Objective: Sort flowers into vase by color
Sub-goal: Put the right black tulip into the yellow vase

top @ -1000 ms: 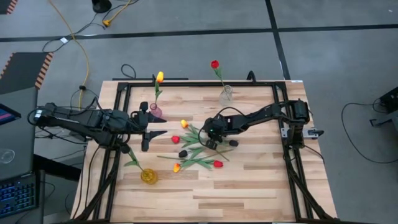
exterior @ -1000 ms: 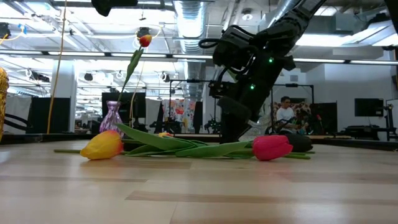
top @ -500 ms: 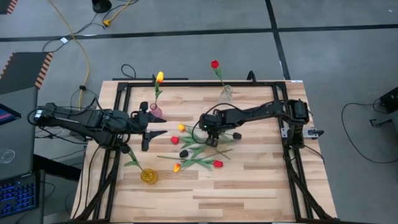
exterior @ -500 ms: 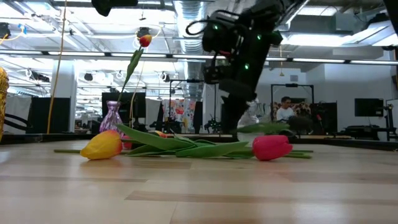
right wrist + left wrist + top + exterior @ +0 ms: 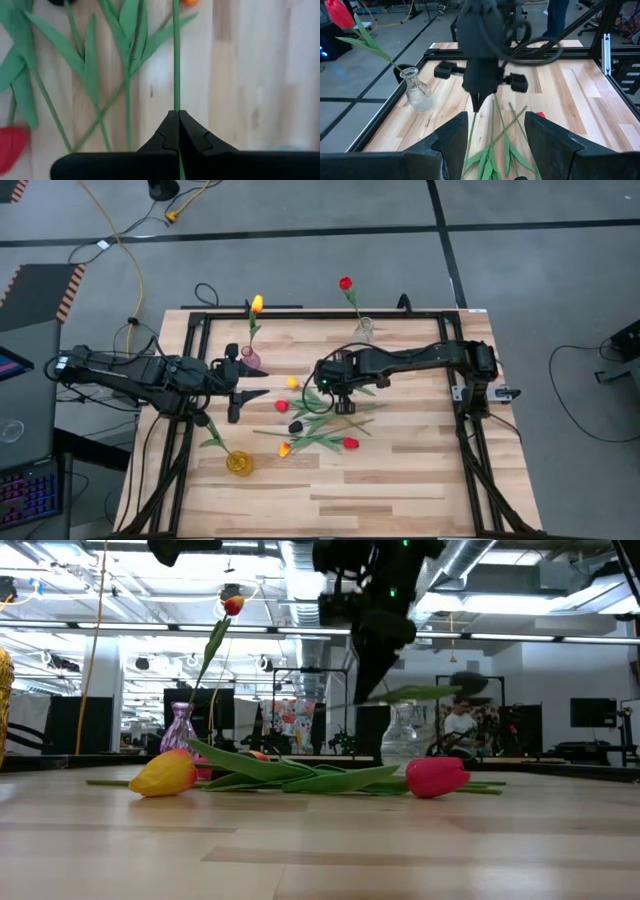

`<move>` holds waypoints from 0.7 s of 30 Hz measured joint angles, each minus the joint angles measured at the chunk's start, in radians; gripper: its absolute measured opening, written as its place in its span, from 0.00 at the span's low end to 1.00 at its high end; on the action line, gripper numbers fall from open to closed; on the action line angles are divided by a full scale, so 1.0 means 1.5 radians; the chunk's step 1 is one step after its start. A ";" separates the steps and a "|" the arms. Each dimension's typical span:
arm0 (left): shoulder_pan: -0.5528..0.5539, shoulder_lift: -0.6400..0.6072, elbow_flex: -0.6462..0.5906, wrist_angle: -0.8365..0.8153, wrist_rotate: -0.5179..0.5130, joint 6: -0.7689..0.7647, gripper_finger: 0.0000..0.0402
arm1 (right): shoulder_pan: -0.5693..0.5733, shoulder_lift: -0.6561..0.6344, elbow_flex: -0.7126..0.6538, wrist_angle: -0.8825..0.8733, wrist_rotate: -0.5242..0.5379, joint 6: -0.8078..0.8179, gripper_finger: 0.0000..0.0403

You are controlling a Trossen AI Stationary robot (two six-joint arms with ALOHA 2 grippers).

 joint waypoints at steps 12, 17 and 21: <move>0.000 0.000 0.000 0.000 0.000 0.000 0.46 | 0.069 -0.001 0.087 0.017 0.220 -0.263 0.07; 0.000 0.002 0.000 0.004 -0.001 -0.009 0.46 | 0.094 -0.001 0.091 0.088 0.304 -0.420 0.07; 0.000 0.021 0.000 0.007 -0.007 -0.012 0.46 | 0.106 -0.001 0.091 0.156 0.337 -0.519 0.07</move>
